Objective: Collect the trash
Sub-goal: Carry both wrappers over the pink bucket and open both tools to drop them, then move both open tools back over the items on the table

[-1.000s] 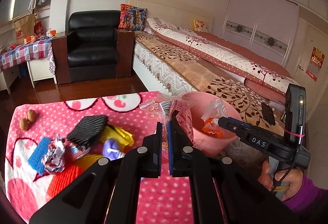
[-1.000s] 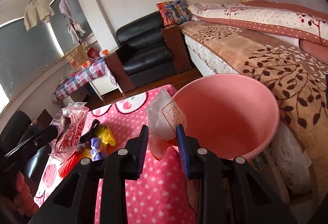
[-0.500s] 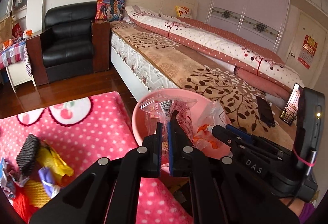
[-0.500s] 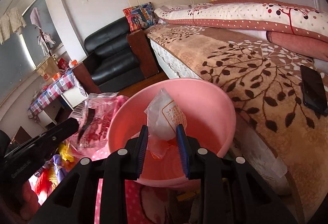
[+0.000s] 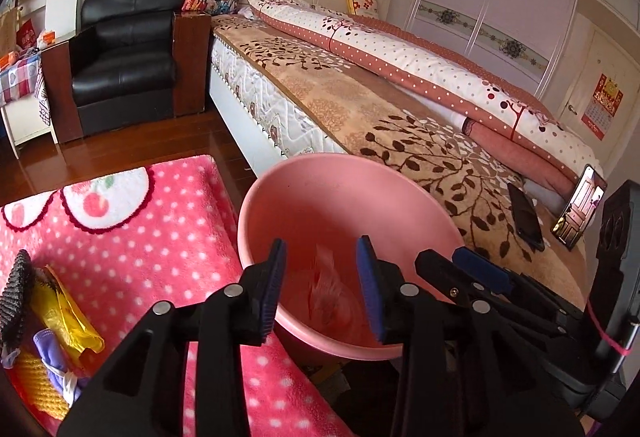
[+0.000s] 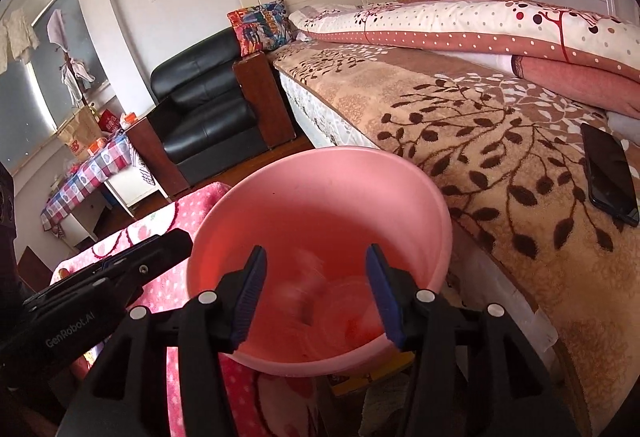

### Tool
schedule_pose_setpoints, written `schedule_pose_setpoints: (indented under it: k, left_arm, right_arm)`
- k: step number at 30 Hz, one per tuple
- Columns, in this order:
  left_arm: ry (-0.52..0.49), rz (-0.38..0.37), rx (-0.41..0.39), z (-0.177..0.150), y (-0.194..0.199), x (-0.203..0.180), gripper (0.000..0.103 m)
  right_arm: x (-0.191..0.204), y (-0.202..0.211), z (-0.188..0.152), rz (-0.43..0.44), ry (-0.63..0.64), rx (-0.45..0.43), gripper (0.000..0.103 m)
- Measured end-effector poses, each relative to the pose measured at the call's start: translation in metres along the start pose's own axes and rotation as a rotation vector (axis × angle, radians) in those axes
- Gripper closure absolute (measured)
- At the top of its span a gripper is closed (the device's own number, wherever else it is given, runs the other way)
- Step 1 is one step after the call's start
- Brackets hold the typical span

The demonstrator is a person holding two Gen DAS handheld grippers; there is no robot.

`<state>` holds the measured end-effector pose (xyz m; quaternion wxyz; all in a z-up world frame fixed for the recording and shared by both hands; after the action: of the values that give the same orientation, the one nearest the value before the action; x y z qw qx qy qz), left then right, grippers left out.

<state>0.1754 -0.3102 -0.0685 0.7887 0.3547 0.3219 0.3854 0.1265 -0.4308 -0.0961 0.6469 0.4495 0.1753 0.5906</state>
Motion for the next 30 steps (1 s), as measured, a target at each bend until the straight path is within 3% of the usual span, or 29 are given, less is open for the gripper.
schedule_pose_setpoints:
  k: [9, 21, 30]
  left_arm:
    - [-0.036, 0.052, -0.094, -0.006, 0.048, 0.002, 0.066]
    - [-0.021, 0.18, -0.156, -0.048, 0.114, 0.03, 0.066]
    - [0.046, 0.216, -0.189, -0.077, 0.157, 0.062, 0.066]
  right_arm:
    - [0.031, 0.037, -0.014, 0.04, 0.039, -0.049, 0.052]
    - [0.092, 0.074, -0.055, 0.093, 0.129, -0.069, 0.05]
    - [0.134, 0.085, -0.076, 0.164, 0.191, -0.093, 0.05]
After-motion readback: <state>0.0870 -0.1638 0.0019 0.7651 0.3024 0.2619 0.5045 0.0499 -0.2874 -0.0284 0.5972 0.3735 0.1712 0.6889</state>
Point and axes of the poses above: each gripper's, at about its wrist camera, not at the fingertips, and y roughly against the way its jaws point, x to its left, z to its top, the point moved 8 cm from there along -y, roughly the way its jaws point, and after that the axes turned 15 degrees about x, right-handed, at the moved point
